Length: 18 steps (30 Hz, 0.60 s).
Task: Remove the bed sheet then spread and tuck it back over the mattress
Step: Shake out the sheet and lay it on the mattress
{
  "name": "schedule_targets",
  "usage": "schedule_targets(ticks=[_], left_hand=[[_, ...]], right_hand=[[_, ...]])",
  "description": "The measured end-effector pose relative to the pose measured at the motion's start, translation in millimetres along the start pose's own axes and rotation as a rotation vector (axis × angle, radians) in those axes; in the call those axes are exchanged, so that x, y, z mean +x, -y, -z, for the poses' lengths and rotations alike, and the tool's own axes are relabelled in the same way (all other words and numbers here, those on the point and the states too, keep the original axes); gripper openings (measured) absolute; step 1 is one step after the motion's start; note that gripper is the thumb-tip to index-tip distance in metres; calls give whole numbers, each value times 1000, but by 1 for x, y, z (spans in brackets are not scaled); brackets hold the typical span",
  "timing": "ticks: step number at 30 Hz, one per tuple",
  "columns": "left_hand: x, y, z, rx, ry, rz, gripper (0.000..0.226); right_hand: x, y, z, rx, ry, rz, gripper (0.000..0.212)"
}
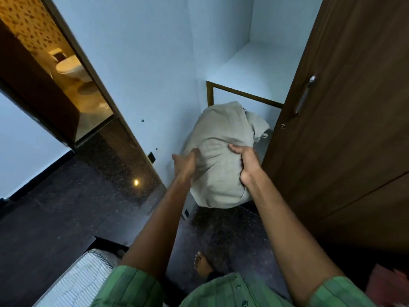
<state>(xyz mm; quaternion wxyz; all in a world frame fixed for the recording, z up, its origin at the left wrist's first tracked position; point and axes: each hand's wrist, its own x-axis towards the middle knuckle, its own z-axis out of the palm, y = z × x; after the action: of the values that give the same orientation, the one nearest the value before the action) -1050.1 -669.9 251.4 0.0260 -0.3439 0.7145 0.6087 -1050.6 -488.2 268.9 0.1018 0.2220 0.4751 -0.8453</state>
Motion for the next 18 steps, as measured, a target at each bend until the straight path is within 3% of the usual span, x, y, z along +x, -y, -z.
schedule_targets(ticks=[3, 7, 12, 18], left_hand=[[39, 0, 14, -60, 178, 58, 119], [74, -36, 12, -165, 497, -2, 102], [94, -124, -17, -107, 539, -364, 61], [140, -215, -68, 78, 494, -622, 60]], right_hand=[[19, 10, -4, 34, -9, -11, 73], [35, 38, -20, 69, 13, 21, 59], [82, 86, -38, 159, -61, 156, 82], [108, 158, -64, 139, -253, 288, 47]])
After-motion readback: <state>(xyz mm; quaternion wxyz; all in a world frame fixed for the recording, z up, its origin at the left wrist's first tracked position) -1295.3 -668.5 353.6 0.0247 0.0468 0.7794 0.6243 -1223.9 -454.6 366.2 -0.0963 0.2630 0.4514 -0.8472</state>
